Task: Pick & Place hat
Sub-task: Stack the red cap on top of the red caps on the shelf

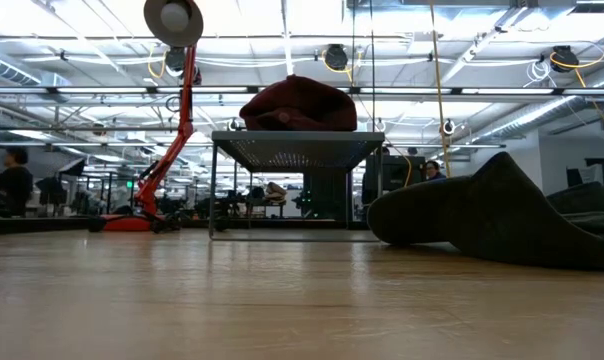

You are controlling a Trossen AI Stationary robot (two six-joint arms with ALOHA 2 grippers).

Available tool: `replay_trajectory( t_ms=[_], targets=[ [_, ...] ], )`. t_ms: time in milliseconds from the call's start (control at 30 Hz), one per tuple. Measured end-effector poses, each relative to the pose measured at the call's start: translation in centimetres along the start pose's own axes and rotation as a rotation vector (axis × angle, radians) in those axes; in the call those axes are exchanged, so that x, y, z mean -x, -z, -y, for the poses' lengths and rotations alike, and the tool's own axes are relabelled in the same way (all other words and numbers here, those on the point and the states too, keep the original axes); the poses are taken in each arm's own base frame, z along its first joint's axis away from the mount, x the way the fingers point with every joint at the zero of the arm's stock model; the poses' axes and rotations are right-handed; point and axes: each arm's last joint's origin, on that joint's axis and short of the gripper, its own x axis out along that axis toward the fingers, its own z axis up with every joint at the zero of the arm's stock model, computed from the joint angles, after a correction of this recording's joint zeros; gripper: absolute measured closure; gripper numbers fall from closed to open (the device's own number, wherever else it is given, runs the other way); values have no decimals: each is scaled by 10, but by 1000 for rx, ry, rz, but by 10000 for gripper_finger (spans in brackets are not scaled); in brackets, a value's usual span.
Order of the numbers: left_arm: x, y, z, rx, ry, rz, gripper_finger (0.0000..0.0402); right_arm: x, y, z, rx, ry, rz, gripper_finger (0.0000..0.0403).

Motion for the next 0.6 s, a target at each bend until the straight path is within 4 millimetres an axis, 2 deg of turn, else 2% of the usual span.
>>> replay_trajectory(
  t_ms=[333,600],
  targets=[
    [-15,-12,10,116,72,202,158,1,-17,0,159,-4,175,394],
    [-34,-9,8,205,71,259,158,2,-24,3,175,-82,264,394]
  ],
)
